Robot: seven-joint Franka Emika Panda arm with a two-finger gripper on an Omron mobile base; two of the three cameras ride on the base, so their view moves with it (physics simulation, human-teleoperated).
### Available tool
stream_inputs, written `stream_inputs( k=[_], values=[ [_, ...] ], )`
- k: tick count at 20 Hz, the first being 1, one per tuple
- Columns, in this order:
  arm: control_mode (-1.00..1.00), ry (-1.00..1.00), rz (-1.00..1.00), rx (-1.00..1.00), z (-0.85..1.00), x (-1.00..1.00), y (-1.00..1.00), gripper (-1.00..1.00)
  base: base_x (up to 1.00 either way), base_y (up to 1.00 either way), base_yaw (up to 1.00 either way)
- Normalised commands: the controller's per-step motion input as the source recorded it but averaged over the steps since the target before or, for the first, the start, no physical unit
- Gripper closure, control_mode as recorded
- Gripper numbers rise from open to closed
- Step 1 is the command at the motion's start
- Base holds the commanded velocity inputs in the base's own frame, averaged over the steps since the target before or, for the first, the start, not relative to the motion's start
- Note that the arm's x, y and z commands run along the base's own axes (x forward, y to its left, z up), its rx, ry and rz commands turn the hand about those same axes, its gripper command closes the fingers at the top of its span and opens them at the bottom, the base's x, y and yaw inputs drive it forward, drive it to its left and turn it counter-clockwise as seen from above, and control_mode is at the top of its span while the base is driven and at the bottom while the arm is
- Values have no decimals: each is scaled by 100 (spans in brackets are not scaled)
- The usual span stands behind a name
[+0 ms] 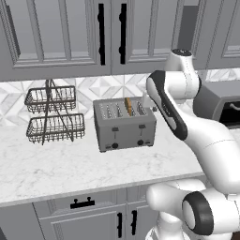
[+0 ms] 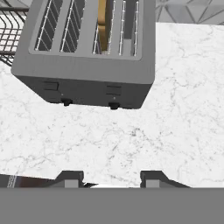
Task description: Start the toaster. Once the lever pops up, take the bread to the plate on the dining counter.
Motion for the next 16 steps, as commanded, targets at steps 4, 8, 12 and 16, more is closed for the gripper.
stream_inputs(
  k=[4,8,12,16],
  values=[
    [-100,0,2,-2,-5,-3,27,100,0,0,0],
    [-100,-1,1,-2,-15,0,35,100,0,0,0],
    [-100,-2,0,0,-41,16,8,100,0,0,0],
    [-100,-4,-1,-2,-50,28,0,100,0,0,0]
  ],
)
